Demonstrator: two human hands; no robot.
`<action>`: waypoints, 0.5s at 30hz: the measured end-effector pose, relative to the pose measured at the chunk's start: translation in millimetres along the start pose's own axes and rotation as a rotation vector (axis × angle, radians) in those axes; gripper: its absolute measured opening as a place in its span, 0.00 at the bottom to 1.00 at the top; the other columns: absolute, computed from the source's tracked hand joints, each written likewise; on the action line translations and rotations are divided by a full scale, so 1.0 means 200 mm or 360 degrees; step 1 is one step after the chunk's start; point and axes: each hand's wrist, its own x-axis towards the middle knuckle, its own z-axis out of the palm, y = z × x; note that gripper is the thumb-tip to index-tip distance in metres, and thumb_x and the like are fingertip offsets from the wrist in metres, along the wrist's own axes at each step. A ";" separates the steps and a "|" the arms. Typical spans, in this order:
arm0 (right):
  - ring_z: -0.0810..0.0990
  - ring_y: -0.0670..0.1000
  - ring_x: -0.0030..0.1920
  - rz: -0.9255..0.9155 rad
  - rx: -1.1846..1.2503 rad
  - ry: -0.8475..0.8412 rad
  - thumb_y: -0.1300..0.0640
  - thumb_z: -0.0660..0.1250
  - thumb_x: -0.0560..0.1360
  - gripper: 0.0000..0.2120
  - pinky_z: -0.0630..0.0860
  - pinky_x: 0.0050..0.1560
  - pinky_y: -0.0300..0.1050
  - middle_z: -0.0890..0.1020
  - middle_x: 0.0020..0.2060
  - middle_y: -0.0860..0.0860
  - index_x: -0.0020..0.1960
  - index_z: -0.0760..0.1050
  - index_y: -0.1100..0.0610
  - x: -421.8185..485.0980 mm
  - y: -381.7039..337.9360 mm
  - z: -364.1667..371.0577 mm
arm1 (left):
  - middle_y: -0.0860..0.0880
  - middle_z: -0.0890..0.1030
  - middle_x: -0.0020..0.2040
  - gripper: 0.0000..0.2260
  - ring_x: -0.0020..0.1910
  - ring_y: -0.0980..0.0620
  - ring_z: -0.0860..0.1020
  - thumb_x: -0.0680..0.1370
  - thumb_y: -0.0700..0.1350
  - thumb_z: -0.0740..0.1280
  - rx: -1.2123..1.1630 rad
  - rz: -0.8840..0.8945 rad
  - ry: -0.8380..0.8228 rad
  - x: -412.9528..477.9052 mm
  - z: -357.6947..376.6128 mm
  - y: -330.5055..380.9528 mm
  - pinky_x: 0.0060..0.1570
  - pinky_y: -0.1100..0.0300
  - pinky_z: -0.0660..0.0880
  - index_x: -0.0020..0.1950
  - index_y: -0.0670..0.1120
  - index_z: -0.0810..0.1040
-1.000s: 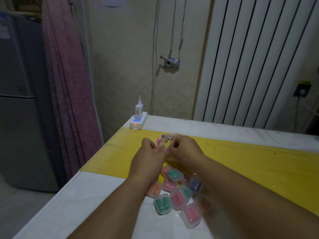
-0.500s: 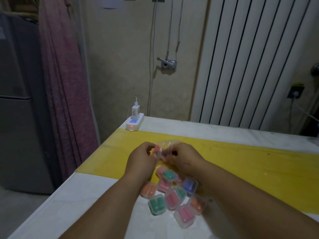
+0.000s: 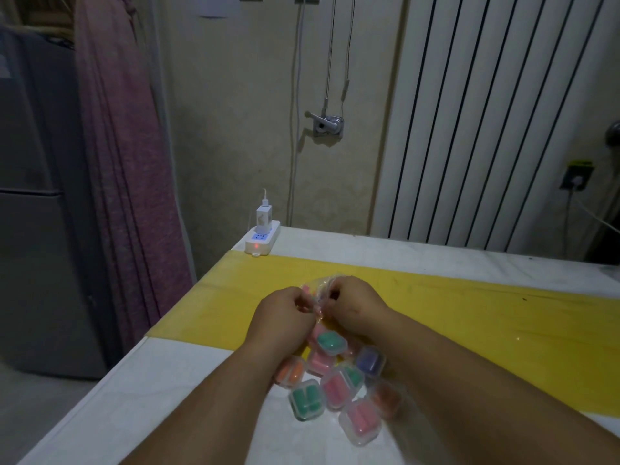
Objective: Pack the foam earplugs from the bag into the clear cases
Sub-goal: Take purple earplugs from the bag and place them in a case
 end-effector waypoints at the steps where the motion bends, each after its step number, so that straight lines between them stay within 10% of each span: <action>1: 0.79 0.50 0.44 0.0031 0.0004 0.0016 0.59 0.72 0.71 0.11 0.72 0.43 0.40 0.80 0.40 0.48 0.33 0.75 0.47 0.00 0.01 0.00 | 0.55 0.81 0.39 0.07 0.41 0.55 0.78 0.70 0.40 0.68 -0.0002 -0.0006 -0.0007 0.00 0.00 0.00 0.37 0.61 0.71 0.41 0.52 0.80; 9: 0.74 0.41 0.35 -0.0041 0.0002 -0.0016 0.62 0.68 0.73 0.13 0.69 0.33 0.29 0.75 0.32 0.42 0.33 0.74 0.50 -0.01 -0.01 -0.01 | 0.52 0.81 0.42 0.06 0.44 0.50 0.78 0.72 0.40 0.67 0.0171 0.0027 -0.0007 0.00 0.00 0.00 0.40 0.59 0.71 0.44 0.50 0.81; 15: 0.80 0.51 0.46 -0.0003 0.0165 0.0324 0.69 0.61 0.71 0.17 0.78 0.50 0.45 0.83 0.42 0.49 0.34 0.76 0.49 -0.06 0.03 -0.05 | 0.49 0.82 0.44 0.07 0.45 0.48 0.78 0.73 0.41 0.65 0.0300 0.0055 -0.0048 0.00 -0.01 0.01 0.40 0.59 0.70 0.46 0.47 0.82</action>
